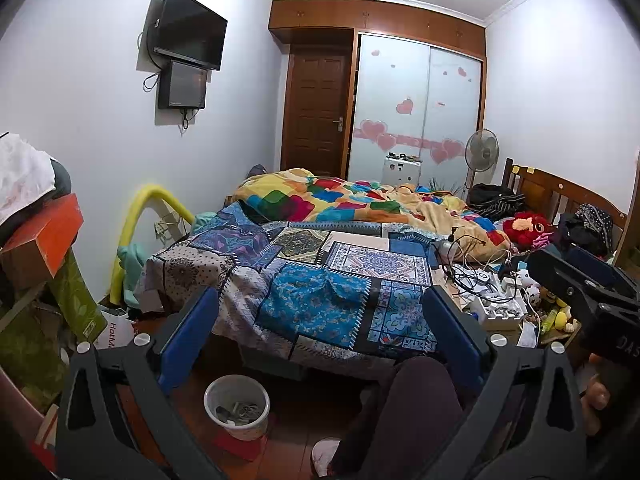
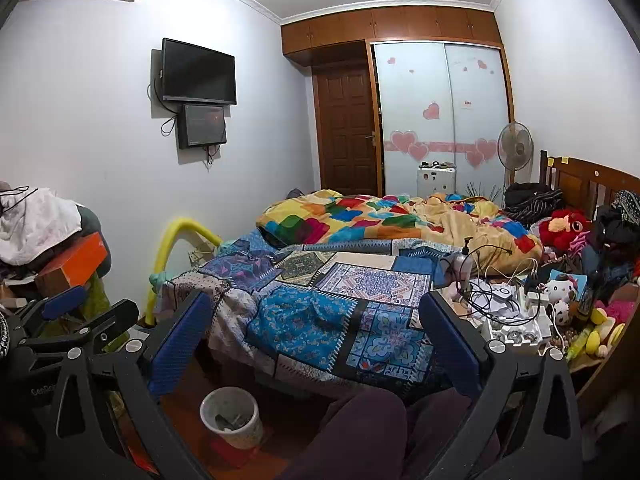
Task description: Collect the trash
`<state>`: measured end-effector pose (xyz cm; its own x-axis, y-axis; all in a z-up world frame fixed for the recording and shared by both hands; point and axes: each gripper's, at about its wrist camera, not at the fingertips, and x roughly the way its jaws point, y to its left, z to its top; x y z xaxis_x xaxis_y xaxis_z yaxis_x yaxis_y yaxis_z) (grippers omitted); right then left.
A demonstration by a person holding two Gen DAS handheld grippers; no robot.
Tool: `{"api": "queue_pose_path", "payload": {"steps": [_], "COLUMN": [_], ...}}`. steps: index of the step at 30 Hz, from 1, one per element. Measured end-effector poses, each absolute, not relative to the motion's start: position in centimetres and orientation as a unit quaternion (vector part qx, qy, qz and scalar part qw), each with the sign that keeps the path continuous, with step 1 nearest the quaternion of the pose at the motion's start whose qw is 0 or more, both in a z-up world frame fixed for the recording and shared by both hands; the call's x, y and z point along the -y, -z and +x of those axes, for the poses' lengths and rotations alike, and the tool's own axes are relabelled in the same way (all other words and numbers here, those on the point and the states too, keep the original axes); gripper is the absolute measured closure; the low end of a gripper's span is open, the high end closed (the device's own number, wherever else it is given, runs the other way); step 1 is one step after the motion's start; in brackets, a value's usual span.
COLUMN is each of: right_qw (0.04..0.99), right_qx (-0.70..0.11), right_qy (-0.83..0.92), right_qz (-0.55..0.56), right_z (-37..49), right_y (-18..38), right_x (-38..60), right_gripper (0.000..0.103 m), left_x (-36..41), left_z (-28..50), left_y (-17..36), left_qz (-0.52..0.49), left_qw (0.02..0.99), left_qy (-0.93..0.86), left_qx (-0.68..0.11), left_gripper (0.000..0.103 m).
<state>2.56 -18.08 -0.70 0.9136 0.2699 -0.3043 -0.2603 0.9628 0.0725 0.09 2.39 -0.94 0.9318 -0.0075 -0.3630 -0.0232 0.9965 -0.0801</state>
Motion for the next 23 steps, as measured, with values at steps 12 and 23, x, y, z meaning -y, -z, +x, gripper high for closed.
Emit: {"api": "queue_pose_path", "payload": {"steps": [12, 23], "right_qw": [0.978, 0.978], "right_qx": [-0.158, -0.159], "right_qy": [-0.135, -0.134], "right_qz": [0.015, 0.015], "right_z": [2.50, 2.34], "right_y": [0.69, 0.89], "right_x": [18.03, 17.91], "right_gripper": [0.000, 0.000], "left_x": [-2.31, -1.72], "left_z": [-0.21, -0.67], "left_y": [0.96, 0.82], "left_qz": [-0.042, -0.036], "left_qw": [0.982, 0.983], "left_qy": [0.003, 0.011], "left_qx": [-0.182, -0.178], "left_gripper": [0.000, 0.000]}}
